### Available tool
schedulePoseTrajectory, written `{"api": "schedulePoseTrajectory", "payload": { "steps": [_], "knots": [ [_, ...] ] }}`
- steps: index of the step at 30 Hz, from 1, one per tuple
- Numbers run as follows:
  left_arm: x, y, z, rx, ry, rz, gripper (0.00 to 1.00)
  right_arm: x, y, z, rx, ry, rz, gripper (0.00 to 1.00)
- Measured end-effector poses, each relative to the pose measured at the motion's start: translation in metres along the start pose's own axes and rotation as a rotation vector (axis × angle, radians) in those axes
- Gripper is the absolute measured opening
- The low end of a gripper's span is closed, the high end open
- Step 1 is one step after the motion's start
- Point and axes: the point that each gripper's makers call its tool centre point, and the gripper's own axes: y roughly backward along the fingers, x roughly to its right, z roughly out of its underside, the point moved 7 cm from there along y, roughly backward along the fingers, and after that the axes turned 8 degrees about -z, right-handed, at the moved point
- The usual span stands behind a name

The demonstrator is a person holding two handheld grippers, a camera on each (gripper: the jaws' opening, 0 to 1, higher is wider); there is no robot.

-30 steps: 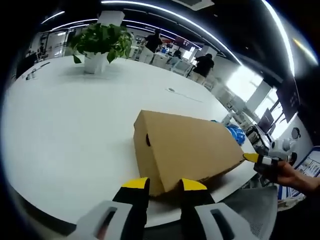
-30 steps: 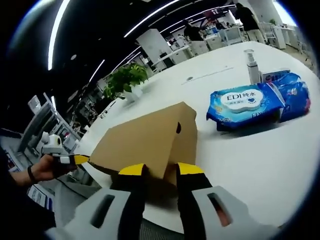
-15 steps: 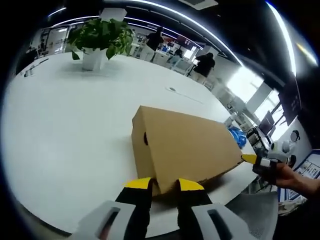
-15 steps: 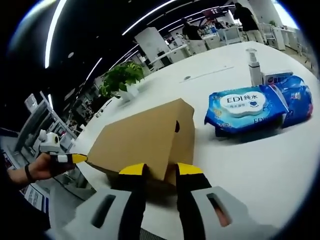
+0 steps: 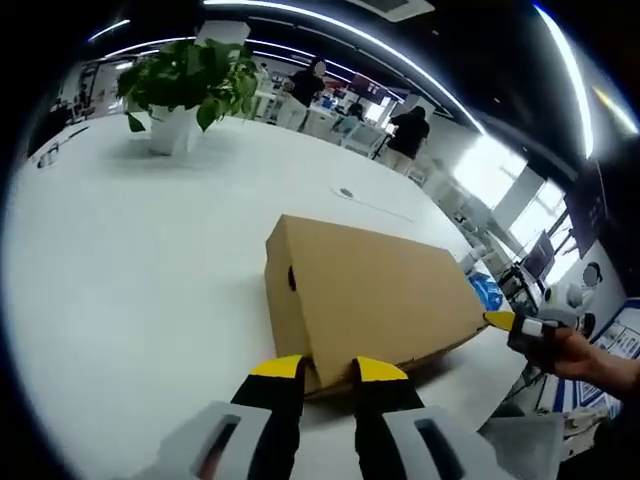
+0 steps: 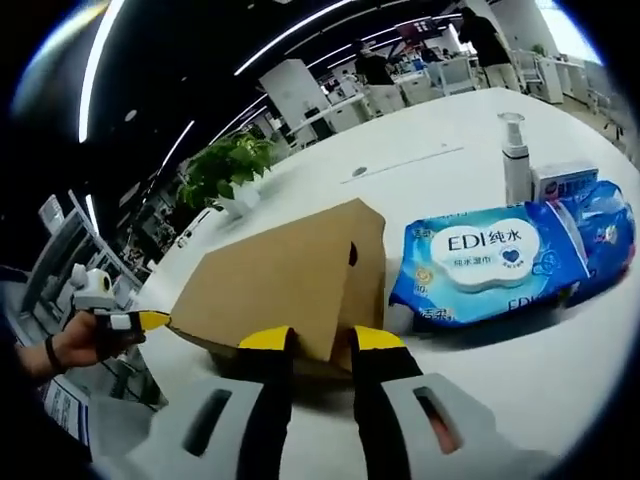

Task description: Operate the shoe box by opening the lid, removing the specified soft item, and placing it in the target area until the item is outside and the box remains undamaged.

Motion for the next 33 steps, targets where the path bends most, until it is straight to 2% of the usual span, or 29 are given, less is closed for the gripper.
{"api": "schedulePoseTrajectory", "payload": {
  "steps": [6, 10, 12, 24, 29, 31, 33],
  "knots": [
    [0.001, -0.018, -0.014, 0.011, 0.015, -0.011, 0.19, 0.011, -0.009, -0.016, 0.003, 0.027, 0.023, 0.2],
    [0.008, -0.02, -0.017, 0.007, 0.015, -0.021, 0.18, 0.017, -0.012, -0.022, 0.002, 0.032, 0.027, 0.2],
    [0.004, -0.027, -0.024, 0.009, 0.02, -0.028, 0.18, 0.017, -0.012, -0.023, 0.001, 0.033, 0.028, 0.2],
    [0.006, -0.027, -0.023, 0.021, 0.01, -0.02, 0.19, 0.017, -0.012, -0.024, -0.001, 0.051, 0.023, 0.2],
    [0.005, -0.028, -0.024, 0.023, -0.01, -0.018, 0.19, 0.017, -0.012, -0.024, -0.001, 0.037, 0.023, 0.2],
    [0.003, -0.027, -0.025, 0.025, -0.014, -0.024, 0.19, 0.017, -0.01, -0.024, 0.001, 0.022, -0.005, 0.2],
    [0.001, -0.022, -0.028, 0.05, 0.005, -0.024, 0.2, 0.019, -0.007, -0.023, 0.02, -0.017, -0.006, 0.19]
  ]
}}
